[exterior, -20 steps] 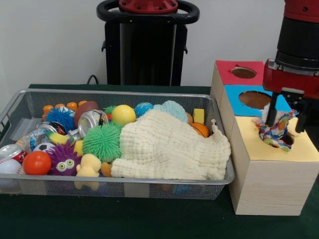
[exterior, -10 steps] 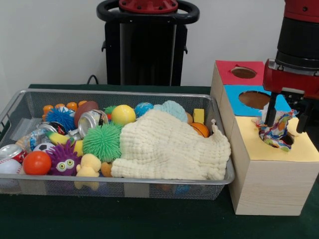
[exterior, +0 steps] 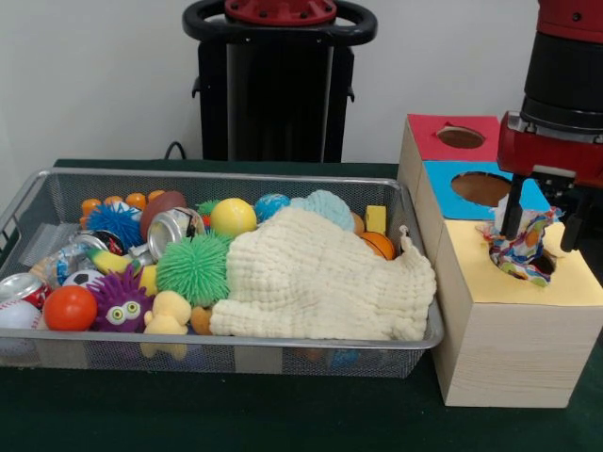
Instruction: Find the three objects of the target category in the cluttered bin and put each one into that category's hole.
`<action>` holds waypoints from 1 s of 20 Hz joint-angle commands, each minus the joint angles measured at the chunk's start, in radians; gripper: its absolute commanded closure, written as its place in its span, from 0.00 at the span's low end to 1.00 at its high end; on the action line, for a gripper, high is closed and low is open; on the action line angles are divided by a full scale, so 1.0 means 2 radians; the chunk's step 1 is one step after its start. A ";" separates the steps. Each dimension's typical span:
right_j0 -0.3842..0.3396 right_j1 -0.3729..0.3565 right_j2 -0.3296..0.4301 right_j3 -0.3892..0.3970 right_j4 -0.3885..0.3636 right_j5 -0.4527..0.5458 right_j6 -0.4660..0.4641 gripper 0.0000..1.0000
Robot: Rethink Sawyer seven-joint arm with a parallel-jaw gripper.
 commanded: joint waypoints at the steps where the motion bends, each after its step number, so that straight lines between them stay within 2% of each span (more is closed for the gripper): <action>1: -0.017 0.004 0.030 0.008 0.016 0.056 0.094 0.00; 8: -0.017 -0.003 0.032 0.016 0.018 0.056 0.091 0.00; 20: -0.023 -0.007 0.027 0.006 0.008 0.063 0.077 0.00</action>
